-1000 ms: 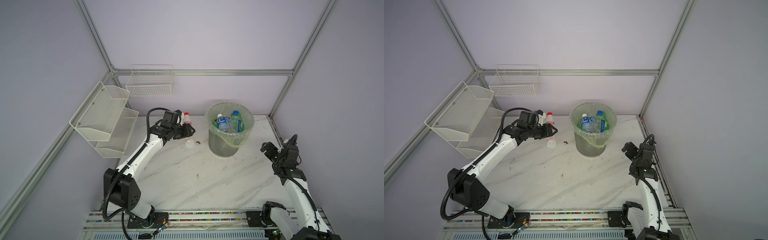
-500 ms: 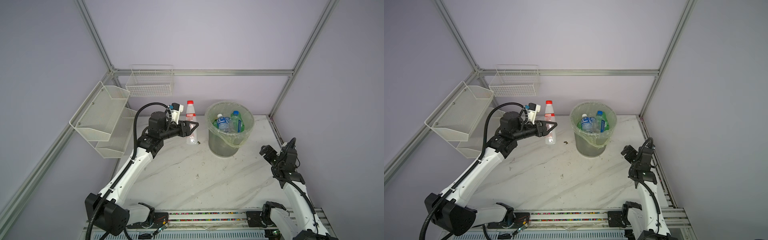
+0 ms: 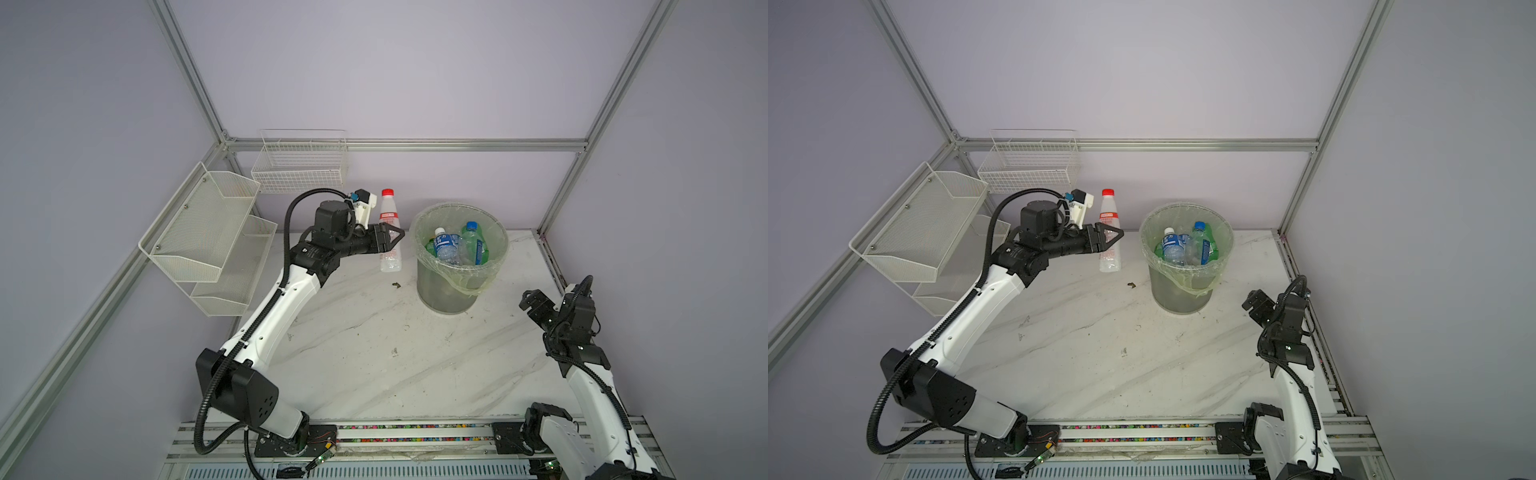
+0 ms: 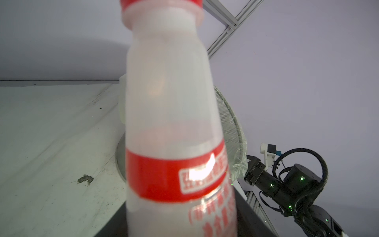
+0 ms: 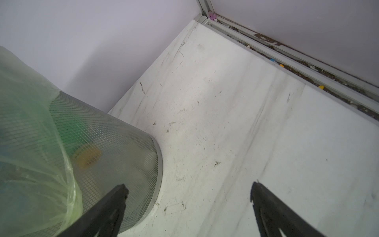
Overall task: Throw the plastic bottles in the bin
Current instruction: Throw the plastic bottle into the trash bin.
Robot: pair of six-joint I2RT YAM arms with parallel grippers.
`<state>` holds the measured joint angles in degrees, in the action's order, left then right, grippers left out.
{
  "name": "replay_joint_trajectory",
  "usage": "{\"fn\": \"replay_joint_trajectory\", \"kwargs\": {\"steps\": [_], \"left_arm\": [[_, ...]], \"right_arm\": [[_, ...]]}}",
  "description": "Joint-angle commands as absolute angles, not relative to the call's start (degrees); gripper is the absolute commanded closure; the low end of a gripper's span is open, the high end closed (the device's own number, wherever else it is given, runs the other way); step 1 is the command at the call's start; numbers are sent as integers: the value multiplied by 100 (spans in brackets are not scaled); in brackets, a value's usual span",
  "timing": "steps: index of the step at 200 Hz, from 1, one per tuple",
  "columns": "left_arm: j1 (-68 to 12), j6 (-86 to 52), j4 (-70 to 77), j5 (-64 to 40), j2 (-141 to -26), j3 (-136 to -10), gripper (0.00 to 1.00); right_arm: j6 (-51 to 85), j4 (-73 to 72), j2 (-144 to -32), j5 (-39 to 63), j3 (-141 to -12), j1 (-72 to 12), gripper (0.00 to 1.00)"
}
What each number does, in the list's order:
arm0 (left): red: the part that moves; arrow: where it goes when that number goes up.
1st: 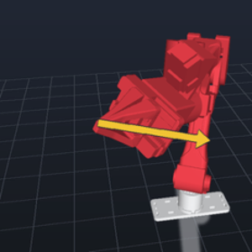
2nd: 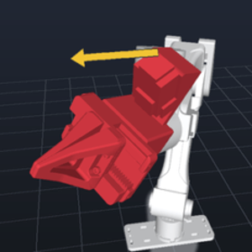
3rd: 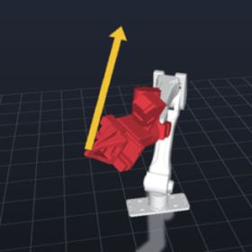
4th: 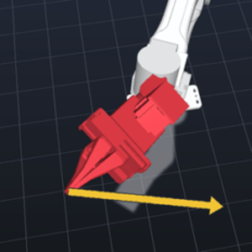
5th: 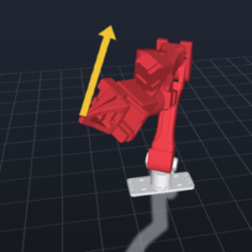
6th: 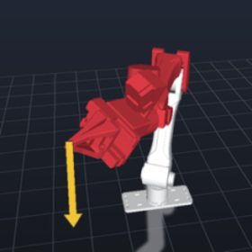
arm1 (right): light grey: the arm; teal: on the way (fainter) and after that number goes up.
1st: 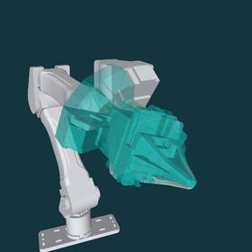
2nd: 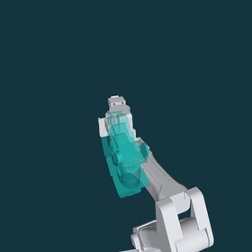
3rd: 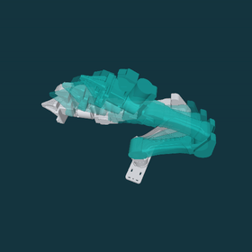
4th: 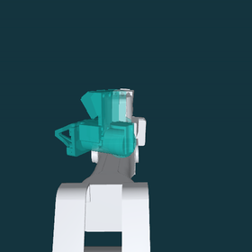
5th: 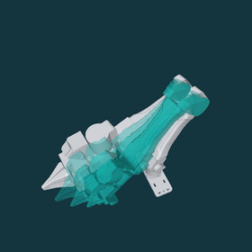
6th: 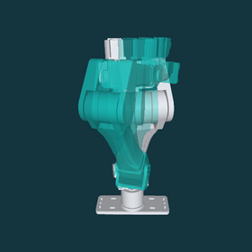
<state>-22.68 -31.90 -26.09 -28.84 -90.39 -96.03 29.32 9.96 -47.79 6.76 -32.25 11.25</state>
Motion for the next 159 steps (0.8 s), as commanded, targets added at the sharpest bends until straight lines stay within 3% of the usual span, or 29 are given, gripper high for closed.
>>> {"fn": "replay_joint_trajectory", "kwargs": {"steps": [1, 27, 35, 38, 42, 63, 104, 134, 159], "left_arm": [[-2595, -3488, -2960, -2800, -9667, -11278, 39], [-2934, -4094, -3304, -3005, -10934, -13050, 32], [-3026, -4182, -3519, -3053, -11321, -13649, 20], [-3063, -4179, -3640, -3058, -11446, -13880, 4], [-3103, -4138, -3833, -3059, -11644, -14192, 0], [-2866, -3822, -5075, -2785, -12066, -15335, 0], [-2434, -2744, -5176, -1631, -10520, -13931, 0], [-2519, -3999, -4134, -2859, -10855, -13938, 0], [-2603, -4141, -3417, -2853, -10581, -13360, 0]], "right_arm": [[2918, 978, -4638, 676, -3351, 1134, 3], [2988, 982, -4564, 690, -3322, 1134, 3], [2997, 998, -4544, 690, -3330, 1134, 3], [2997, 1001, -4540, 682, -3339, 1134, 3], [2993, 1015, -4535, 689, -3346, 1134, 3], [2980, 1106, -4492, 702, -3459, 1134, 3], [2921, 1112, -4512, 785, -3555, 1134, 3], [2851, 1038, -4662, 863, -3572, 1134, 3], [2856, 1091, -4618, 851, -3682, 1134, 3]]}}
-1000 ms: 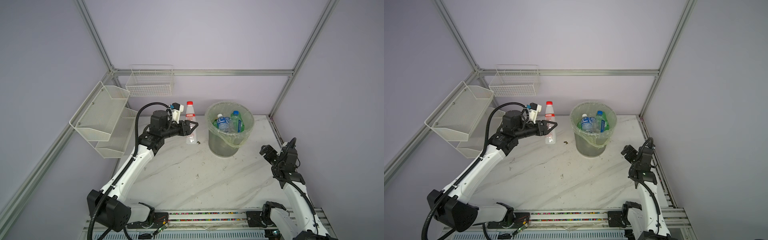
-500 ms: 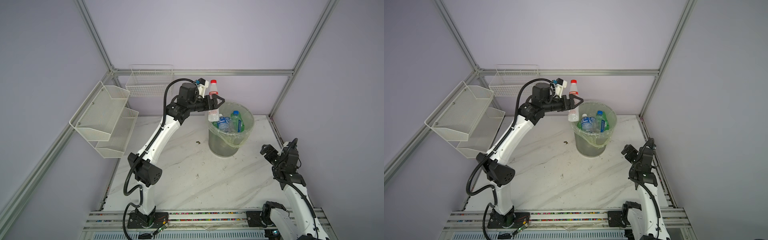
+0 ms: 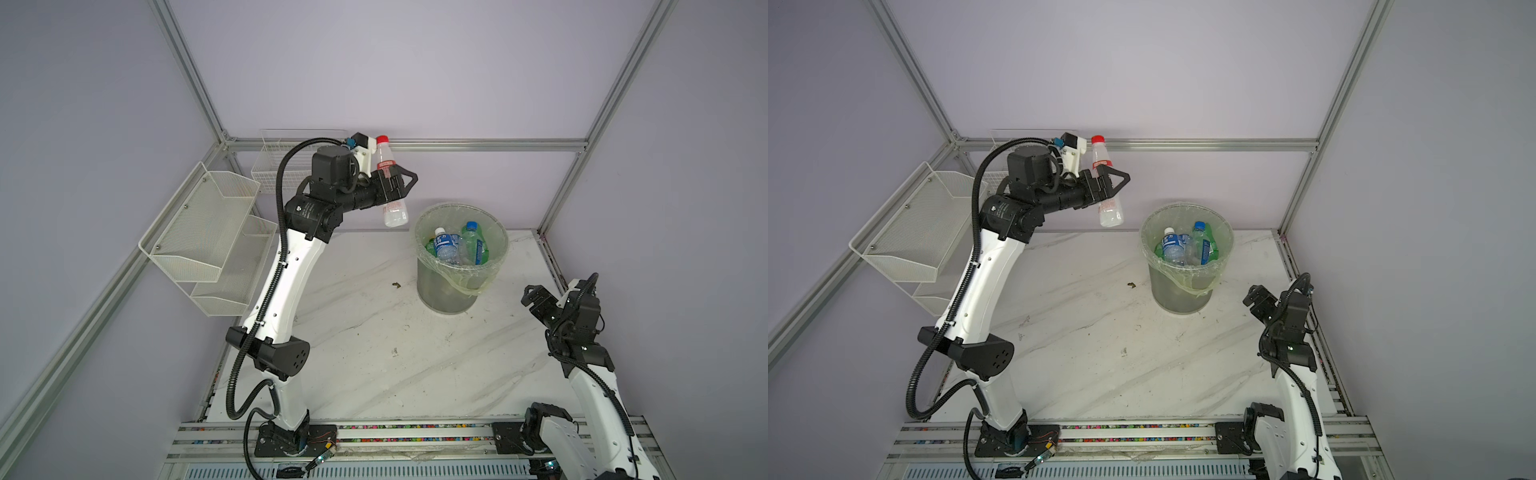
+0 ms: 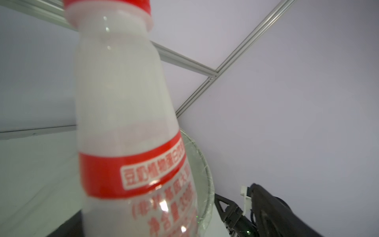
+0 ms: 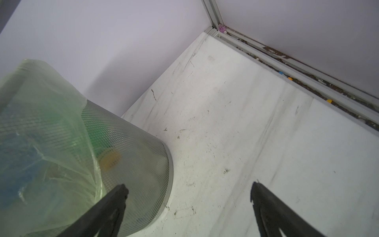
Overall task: Throw the plastic bottles in the bin
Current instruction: Throw the plastic bottle into the trash bin.
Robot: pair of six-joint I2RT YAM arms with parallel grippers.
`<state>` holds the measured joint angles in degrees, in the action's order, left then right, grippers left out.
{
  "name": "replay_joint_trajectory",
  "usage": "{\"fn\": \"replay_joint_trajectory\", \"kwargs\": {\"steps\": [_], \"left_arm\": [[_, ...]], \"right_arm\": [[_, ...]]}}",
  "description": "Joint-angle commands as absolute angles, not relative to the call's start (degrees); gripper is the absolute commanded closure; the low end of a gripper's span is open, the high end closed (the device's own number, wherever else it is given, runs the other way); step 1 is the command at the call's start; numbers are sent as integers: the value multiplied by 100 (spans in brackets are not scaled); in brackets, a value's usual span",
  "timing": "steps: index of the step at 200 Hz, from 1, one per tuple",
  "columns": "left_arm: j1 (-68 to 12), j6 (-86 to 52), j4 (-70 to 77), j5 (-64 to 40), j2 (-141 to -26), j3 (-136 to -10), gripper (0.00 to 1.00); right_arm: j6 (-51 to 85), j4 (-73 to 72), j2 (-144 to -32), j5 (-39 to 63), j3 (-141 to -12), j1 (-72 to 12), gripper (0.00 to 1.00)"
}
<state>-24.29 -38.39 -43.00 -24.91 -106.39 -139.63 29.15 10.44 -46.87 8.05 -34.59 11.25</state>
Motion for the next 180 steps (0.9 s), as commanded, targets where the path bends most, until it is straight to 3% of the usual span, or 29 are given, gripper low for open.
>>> {"fn": "replay_joint_trajectory", "kwargs": {"steps": [1, 22, 45, 67, 81, 119, 129, 142, 180], "left_arm": [[-2598, -4127, -3383, -2842, -10546, -13303, 0], [-2292, -3800, -2734, -2695, -9511, -11757, 4], [-1527, -3976, -2050, -3002, -8346, -9938, 23], [-988, -3631, -2367, -3212, -7576, -9044, 37], [-901, -3343, -2628, -3106, -7264, -8682, 38], [-828, -3294, -2679, -3181, -6861, -8168, 75], [-822, -3313, -2686, -3203, -6880, -8170, 75], [-813, -3337, -2655, -3257, -6925, -8200, 61], [-804, -3431, -2513, -3461, -7086, -8461, 52]], "right_arm": [[2856, 1090, -4612, 856, -3687, 1134, 3], [2922, 1064, -4425, 791, -3685, 1134, 3], [2953, 1038, -4387, 871, -3618, 1134, 3], [2926, 1021, -4490, 963, -3639, 1134, 3], [2881, 1002, -4543, 980, -3676, 1134, 3], [2751, 1063, -4624, 1002, -3792, 1134, 3], [2767, 1073, -4593, 997, -3781, 1134, 3], [2797, 1075, -4538, 1004, -3757, 1134, 3], [2797, 1103, -4465, 995, -3757, 1134, 3]]}}
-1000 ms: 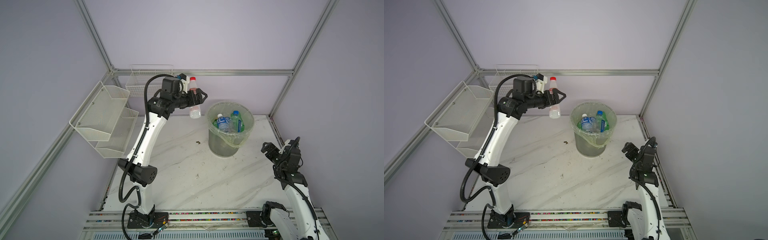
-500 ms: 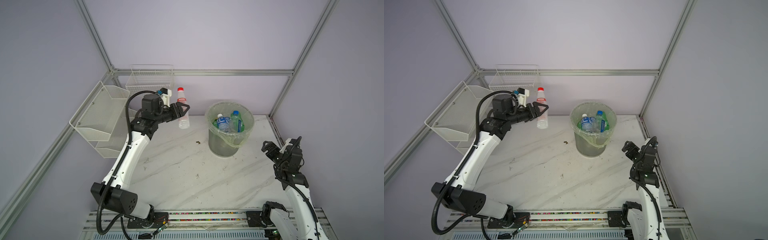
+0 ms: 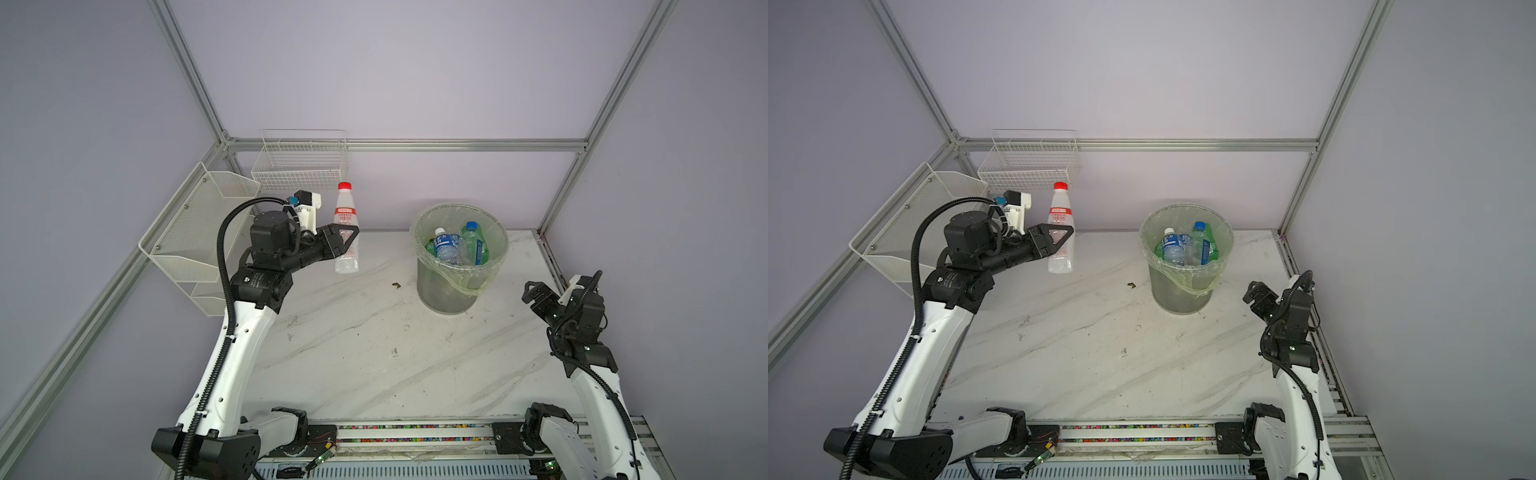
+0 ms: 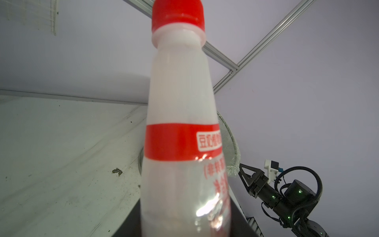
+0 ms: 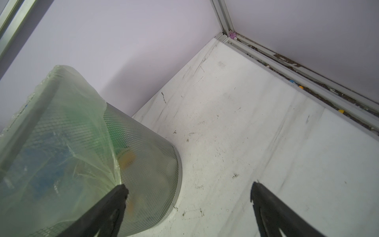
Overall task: Throw the plastic bottles in the bin
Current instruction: Throw the plastic bottle into the trash bin.
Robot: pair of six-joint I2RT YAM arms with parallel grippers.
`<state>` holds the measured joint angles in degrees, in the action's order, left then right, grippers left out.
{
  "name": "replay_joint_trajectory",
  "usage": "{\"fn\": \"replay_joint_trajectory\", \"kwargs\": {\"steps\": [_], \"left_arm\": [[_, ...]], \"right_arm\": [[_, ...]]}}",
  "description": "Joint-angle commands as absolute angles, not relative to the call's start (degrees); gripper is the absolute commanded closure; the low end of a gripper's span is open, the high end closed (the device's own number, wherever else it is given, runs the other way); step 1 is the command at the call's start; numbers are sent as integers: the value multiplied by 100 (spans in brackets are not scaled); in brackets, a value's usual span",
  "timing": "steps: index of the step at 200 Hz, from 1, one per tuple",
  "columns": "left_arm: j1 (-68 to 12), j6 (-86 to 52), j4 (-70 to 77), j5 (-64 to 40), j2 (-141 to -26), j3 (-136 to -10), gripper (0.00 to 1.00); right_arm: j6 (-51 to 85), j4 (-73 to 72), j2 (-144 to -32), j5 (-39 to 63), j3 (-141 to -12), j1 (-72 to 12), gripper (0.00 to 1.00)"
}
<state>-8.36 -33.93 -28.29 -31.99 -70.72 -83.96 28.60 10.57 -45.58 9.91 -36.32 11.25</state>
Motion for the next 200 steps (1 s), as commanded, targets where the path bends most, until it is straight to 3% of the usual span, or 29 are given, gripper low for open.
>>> {"fn": "replay_joint_trajectory", "kwargs": {"steps": [1, 53, 64, 81, 95, 100, 117, 133, 200], "left_arm": [[-806, -3434, -2500, -3466, -7085, -8467, 52], [-1083, -3783, -2177, -3352, -7496, -9178, 49], [-1648, -3719, -2282, -3059, -7998, -9794, 40], [-2792, -2933, -3979, -2374, -9946, -12286, 23], [-3163, -2663, -6184, -2133, -11982, -16109, 12], [-3147, -2812, -6418, -2238, -12336, -16736, 9], [-3085, -3116, -5360, -2230, -11524, -14886, 0], [-3103, -3278, -4371, -2571, -10902, -13546, 0], [-3296, -3212, -4246, -2399, -10659, -13186, 0]], "right_arm": [[2796, 1105, -4465, 999, -3755, 1134, 3], [2817, 1106, -4459, 1011, -3749, 1134, 3], [2802, 1116, -4462, 1011, -3768, 1134, 3], [2804, 1108, -4465, 996, -3781, 1134, 3], [2812, 1144, -4481, 985, -3837, 1134, 3], [2812, 1178, -4465, 977, -3877, 1134, 3], [2787, 1311, -4364, 909, -4008, 1134, 3], [2769, 1362, -4260, 903, -4085, 1134, 3], [2760, 1476, -4322, 1221, -4854, 1125, 3]]}}
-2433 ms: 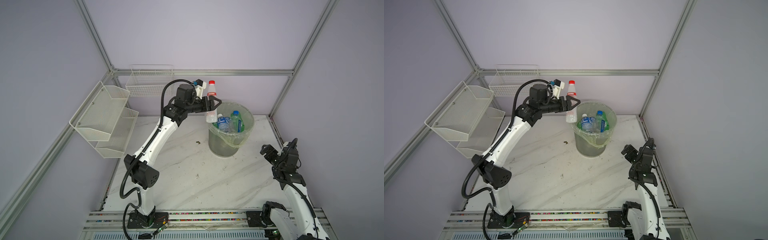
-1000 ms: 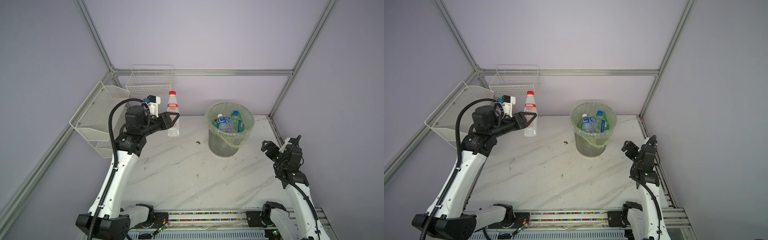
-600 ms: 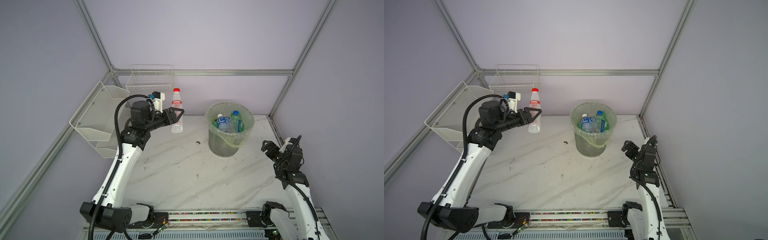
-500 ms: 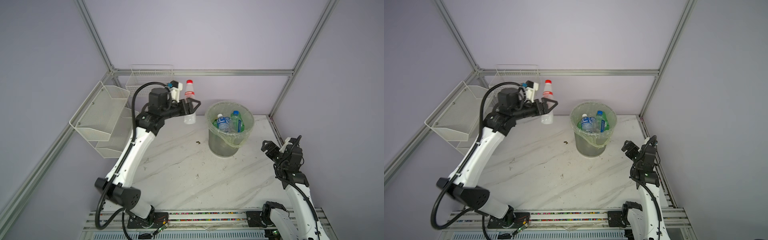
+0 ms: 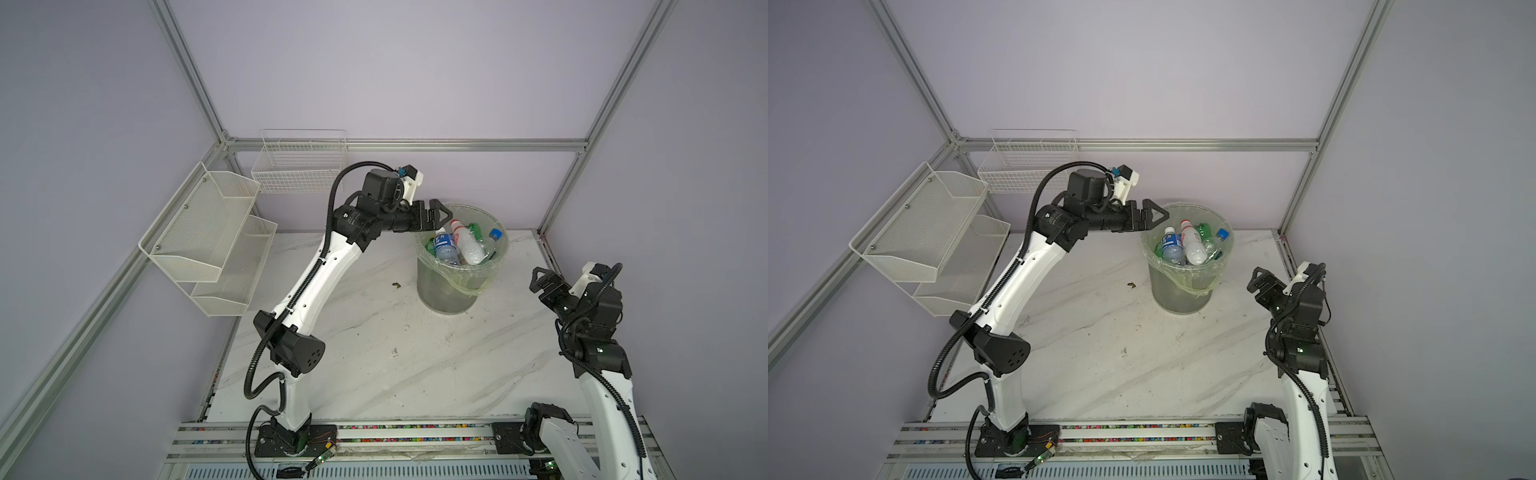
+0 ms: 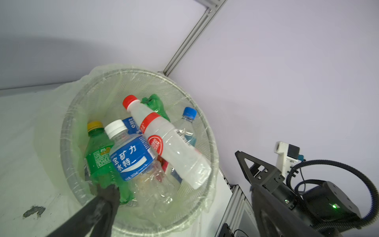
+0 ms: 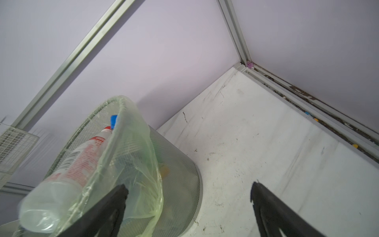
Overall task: Throw the plastic bottles in the bin
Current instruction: Throw the plastic bottle into the trash bin, then reset both arms
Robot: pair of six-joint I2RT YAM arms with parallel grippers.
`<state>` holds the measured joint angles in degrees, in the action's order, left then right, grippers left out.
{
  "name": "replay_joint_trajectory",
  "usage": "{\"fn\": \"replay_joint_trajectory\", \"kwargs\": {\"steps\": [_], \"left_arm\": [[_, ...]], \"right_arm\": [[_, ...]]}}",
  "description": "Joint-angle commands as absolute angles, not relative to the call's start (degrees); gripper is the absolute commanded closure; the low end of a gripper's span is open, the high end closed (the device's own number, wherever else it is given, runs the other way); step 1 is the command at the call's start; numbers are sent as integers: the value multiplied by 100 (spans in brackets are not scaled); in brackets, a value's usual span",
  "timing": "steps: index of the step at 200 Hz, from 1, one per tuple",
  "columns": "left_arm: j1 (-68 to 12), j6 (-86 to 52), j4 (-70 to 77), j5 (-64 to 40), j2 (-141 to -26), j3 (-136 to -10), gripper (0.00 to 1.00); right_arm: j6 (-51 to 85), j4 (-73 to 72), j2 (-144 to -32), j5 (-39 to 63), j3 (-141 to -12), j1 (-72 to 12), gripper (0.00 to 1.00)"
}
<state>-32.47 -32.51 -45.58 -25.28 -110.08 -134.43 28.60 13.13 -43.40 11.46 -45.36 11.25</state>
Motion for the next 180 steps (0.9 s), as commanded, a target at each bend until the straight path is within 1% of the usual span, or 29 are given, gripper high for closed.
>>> {"fn": "replay_joint_trajectory", "kwargs": {"steps": [1, 25, 48, 77, 103, 135, 153, 180], "left_arm": [[-3296, -3205, -4246, -2382, -10642, -13181, 0], [-3160, -3108, -4190, -2162, -10245, -12944, 0], [-2887, -2951, -4179, -1875, -9780, -12388, 0], [-2269, -2960, -4051, -1584, -9112, -11183, 0], [-1688, -2831, -3943, -1108, -8580, -10087, 0], [-1316, -2333, -3621, 143, -8052, -8840, 0], [-1159, -2225, -3146, 821, -7713, -8015, 0], [-800, -2197, -2037, 999, -7340, -6604, 0]], "right_arm": [[2760, 1476, -4319, 1221, -4857, 1125, 3], [2790, 1401, -4342, 1252, -4805, 1127, 3], [2864, 1306, -4283, 1282, -4627, 1129, 3], [2835, 1266, -4271, 1275, -4502, 1125, 3], [2834, 1163, -4349, 1259, -4422, 1126, 3], [2919, 991, -4412, 950, -4301, 1126, 3], [2977, 892, -4479, 655, -4216, 1134, 3], [3071, 669, -4611, 402, -4042, 1128, 3]]}}
